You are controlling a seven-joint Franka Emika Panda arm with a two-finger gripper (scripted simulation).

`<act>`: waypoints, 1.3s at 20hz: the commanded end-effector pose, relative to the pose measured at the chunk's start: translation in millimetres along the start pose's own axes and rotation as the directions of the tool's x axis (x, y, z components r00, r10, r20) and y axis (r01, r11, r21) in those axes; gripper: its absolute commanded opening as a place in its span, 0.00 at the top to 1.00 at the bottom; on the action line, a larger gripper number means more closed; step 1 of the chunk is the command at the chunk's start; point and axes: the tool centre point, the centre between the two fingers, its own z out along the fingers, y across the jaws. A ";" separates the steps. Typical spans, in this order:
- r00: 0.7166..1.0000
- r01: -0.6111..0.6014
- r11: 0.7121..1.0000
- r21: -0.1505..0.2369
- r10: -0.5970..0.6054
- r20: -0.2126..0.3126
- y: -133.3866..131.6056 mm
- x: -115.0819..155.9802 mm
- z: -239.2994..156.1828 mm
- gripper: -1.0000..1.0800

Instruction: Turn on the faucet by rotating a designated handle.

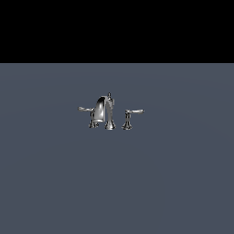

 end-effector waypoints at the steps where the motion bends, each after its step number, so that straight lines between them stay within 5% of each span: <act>1: 1.000 0.000 1.000 0.000 0.000 0.000 0.0 0.0 0.0 1.00; 16: 0.991 -0.135 0.991 -0.004 0.135 0.002 -16.2 27.2 35.6 1.00; 26: 0.935 -0.353 0.935 -0.011 0.353 0.004 -34.7 77.7 95.8 1.00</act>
